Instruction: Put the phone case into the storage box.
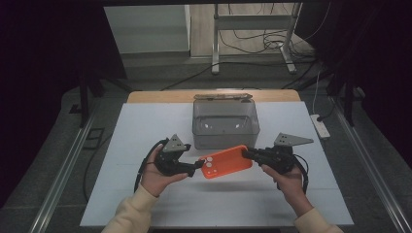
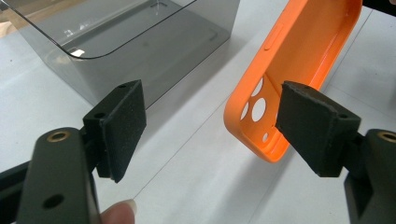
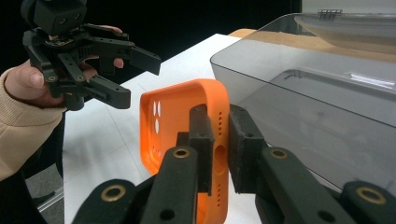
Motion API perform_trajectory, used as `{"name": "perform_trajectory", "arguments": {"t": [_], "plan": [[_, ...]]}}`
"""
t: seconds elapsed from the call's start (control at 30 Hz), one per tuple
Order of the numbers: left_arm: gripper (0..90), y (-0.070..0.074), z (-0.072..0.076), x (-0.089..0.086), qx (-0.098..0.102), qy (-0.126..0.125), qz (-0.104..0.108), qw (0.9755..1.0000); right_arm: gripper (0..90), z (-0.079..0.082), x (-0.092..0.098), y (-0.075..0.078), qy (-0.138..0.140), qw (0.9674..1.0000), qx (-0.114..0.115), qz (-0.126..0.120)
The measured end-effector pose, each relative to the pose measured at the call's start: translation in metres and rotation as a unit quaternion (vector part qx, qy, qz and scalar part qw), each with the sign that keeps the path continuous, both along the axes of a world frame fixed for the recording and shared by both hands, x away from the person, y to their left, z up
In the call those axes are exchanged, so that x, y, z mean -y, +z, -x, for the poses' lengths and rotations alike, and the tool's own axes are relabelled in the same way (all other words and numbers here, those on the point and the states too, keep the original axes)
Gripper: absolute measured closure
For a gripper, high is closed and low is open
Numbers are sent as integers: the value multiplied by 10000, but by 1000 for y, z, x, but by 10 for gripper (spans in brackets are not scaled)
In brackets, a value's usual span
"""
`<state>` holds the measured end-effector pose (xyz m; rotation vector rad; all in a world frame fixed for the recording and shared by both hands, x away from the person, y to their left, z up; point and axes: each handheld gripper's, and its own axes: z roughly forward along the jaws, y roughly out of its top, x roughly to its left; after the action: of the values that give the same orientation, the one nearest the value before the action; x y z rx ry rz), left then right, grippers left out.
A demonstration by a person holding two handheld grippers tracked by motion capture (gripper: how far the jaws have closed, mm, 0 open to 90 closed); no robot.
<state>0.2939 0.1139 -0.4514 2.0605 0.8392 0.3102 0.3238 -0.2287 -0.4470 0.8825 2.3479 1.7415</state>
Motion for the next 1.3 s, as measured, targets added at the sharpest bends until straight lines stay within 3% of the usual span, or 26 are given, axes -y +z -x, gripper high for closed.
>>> {"name": "perform_trajectory", "arguments": {"t": [0.47, 1.3], "plan": [[257, -8, -3, 0, -211, -58, 160, 9996, 807, 1, 1, 4, -23, 9999, 118, -14], [270, -20, -8, 5, -422, -161, 242, 9987, 807, 2, 1, 4, -22, 9999, 115, -52]]}}
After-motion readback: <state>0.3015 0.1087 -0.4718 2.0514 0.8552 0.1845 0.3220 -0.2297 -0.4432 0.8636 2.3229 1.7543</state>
